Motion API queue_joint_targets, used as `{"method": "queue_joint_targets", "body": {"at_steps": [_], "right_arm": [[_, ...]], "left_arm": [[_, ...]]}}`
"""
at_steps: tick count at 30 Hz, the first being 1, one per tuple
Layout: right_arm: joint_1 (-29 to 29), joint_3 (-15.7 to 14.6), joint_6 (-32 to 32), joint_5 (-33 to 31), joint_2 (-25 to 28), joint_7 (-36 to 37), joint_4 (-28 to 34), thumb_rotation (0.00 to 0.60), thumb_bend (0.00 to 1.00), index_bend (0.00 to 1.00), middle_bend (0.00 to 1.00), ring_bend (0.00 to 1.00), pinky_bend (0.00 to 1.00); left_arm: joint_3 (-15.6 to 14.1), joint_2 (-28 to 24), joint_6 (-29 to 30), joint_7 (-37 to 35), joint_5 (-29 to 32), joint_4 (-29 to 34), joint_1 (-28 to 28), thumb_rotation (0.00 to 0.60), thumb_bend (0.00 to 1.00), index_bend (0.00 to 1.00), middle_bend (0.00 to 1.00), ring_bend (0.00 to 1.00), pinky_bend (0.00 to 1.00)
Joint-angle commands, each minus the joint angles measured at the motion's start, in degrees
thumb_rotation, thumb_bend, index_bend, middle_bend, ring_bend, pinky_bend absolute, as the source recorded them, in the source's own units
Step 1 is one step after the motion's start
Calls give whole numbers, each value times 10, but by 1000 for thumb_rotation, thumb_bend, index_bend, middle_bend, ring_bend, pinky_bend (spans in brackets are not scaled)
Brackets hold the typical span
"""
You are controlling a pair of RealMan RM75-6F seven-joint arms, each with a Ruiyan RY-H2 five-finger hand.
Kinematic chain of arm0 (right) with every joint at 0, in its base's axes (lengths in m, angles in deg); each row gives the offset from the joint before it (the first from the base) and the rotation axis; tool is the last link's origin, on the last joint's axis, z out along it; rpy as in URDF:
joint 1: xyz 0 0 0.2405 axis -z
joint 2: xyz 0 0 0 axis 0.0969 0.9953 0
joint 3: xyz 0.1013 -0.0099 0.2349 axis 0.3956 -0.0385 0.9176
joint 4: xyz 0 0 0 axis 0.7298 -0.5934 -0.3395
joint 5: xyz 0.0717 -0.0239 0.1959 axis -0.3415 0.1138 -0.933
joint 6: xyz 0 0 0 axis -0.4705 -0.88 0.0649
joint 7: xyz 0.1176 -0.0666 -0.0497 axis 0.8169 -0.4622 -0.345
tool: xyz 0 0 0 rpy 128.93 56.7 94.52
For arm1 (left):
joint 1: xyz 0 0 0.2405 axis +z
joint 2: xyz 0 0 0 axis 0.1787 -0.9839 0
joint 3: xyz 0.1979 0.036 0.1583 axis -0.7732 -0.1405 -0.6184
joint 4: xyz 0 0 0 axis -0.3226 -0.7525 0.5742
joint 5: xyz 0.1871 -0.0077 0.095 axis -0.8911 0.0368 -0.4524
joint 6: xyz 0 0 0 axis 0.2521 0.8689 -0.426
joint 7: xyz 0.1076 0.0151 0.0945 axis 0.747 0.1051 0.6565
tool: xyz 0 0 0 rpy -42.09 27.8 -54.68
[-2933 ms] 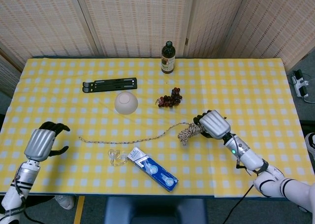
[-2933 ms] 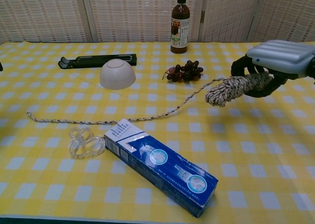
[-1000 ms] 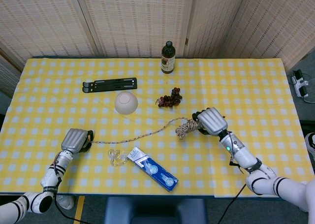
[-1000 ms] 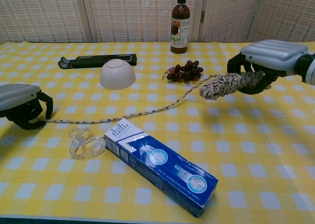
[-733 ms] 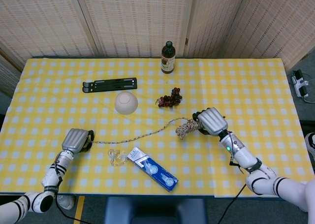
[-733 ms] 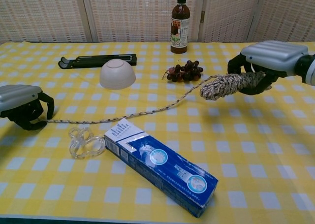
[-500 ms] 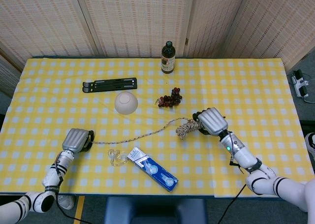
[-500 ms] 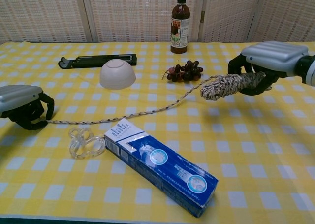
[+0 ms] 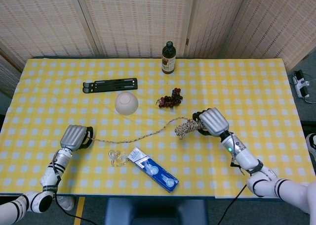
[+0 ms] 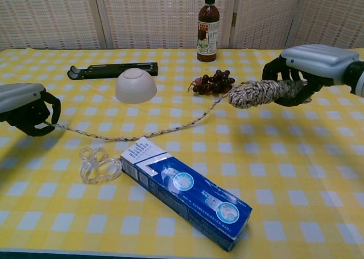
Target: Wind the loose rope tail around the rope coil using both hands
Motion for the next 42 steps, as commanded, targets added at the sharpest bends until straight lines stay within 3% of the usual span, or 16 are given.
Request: {"method": "queue_joint_targets", "body": {"at_steps": [1,8,18,32,38,42], "right_arm": [[2,3,-23,22,7,80,20,600,397,864,682,764,585],[-8,1,-46,60,15,153,85,600,397,887,709,783,625],[-44,14,6,39,-8,125,170,600,425,927,764,839,727],[-108,80,128,-156,-78,9,200,600,448,969,808,909,803],[-130,113,130,-267,-127,-22,178,600,478,975,813,911,808],[-134,134,96,-320,-173,-31,155,600,497,975,818,917,814]], "left_arm": [[19,-39,14,-38,-10,42,0,600,515,652,875,773,700],[58,-118,7,-59,-12,129,-24,600,516,661,875,773,702],[113,-184,-25,-48,28,240,-75,600,518,661,880,774,705],[142,-207,-21,-2,51,348,-130,600,517,661,880,774,706],[134,-200,-7,11,52,374,-136,600,518,662,880,774,706],[117,-193,3,4,38,383,-129,600,519,664,880,774,706]]}}
